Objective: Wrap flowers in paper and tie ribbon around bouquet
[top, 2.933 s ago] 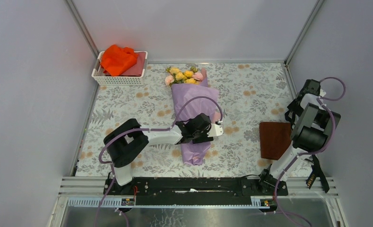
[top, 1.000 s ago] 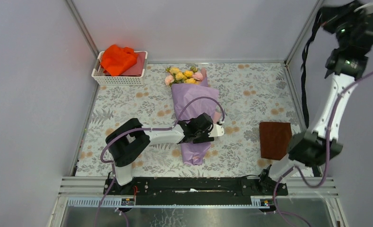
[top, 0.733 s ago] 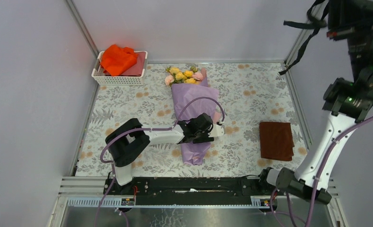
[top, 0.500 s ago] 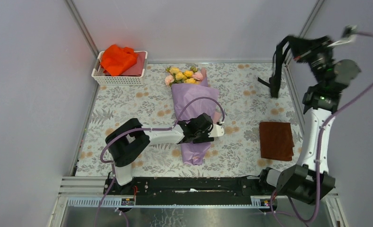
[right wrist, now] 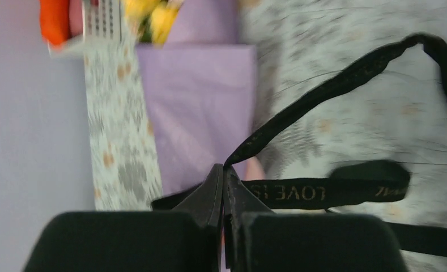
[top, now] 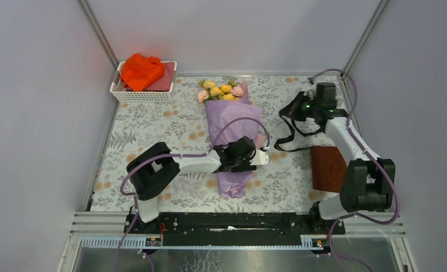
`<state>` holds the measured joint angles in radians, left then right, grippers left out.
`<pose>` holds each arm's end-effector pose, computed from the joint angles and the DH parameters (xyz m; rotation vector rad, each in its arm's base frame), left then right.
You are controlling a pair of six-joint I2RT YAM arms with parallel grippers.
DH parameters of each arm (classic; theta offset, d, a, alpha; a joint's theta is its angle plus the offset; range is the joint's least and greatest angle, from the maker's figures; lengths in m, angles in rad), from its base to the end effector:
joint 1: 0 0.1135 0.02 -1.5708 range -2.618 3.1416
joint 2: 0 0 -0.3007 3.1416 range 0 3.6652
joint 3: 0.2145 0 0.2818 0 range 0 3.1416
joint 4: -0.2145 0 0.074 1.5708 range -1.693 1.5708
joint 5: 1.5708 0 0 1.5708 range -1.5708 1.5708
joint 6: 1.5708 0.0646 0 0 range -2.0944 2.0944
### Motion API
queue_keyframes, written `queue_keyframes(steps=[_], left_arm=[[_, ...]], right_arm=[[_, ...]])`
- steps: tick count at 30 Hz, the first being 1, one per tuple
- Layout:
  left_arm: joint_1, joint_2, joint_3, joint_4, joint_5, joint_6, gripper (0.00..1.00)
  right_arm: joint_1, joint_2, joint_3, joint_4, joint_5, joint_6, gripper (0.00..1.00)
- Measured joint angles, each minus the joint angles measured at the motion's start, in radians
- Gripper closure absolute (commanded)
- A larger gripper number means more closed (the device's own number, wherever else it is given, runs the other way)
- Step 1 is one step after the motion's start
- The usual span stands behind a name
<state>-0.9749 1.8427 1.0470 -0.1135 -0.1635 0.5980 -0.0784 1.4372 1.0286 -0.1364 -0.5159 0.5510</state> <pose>0.2449 -0.3425 0.1398 1.6941 1.7884 0.0398 0.3692 0.0030 0.2897 0.3571 2.1156 0.8241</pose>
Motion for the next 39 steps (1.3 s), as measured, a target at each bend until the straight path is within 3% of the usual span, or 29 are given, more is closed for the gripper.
queue_keyframes(steps=[4,9,10,13,14,18,21,28,33,39], left_arm=[[0.0,-0.003,-0.007,0.008,-0.002,0.001,0.23],[0.0,-0.003,-0.011,0.014,-0.002,0.004,0.23],[0.0,-0.003,-0.011,0.014,-0.002,0.005,0.23],[-0.001,-0.003,-0.01,0.014,-0.002,0.005,0.23],[-0.001,-0.003,-0.01,0.014,-0.002,0.005,0.23],[-0.001,-0.005,-0.011,0.014,-0.002,0.005,0.23],[-0.001,-0.006,-0.013,0.016,-0.002,0.005,0.23],[-0.001,-0.008,-0.018,0.023,-0.001,0.007,0.23],[-0.001,-0.01,-0.023,0.028,-0.001,0.008,0.23],[0.0,-0.01,-0.022,0.028,-0.001,0.007,0.23]], right_arm=[[0.245,0.045,0.098,-0.104,0.031,-0.11,1.0],[0.276,0.043,0.107,-0.178,0.099,-0.171,1.0],[0.269,0.05,0.121,-0.193,0.122,-0.179,0.96],[0.245,0.127,0.231,-0.208,0.194,-0.199,0.56],[0.236,0.167,0.28,-0.216,0.212,-0.204,0.5],[0.2,0.429,0.591,-0.323,0.315,-0.267,0.41],[0.186,0.483,0.572,-0.359,0.401,-0.296,0.26],[0.2,0.346,0.32,-0.46,0.556,-0.331,0.29],[0.245,0.226,0.148,-0.429,0.435,-0.329,0.29],[0.262,0.351,0.121,-0.391,0.313,-0.328,0.33]])
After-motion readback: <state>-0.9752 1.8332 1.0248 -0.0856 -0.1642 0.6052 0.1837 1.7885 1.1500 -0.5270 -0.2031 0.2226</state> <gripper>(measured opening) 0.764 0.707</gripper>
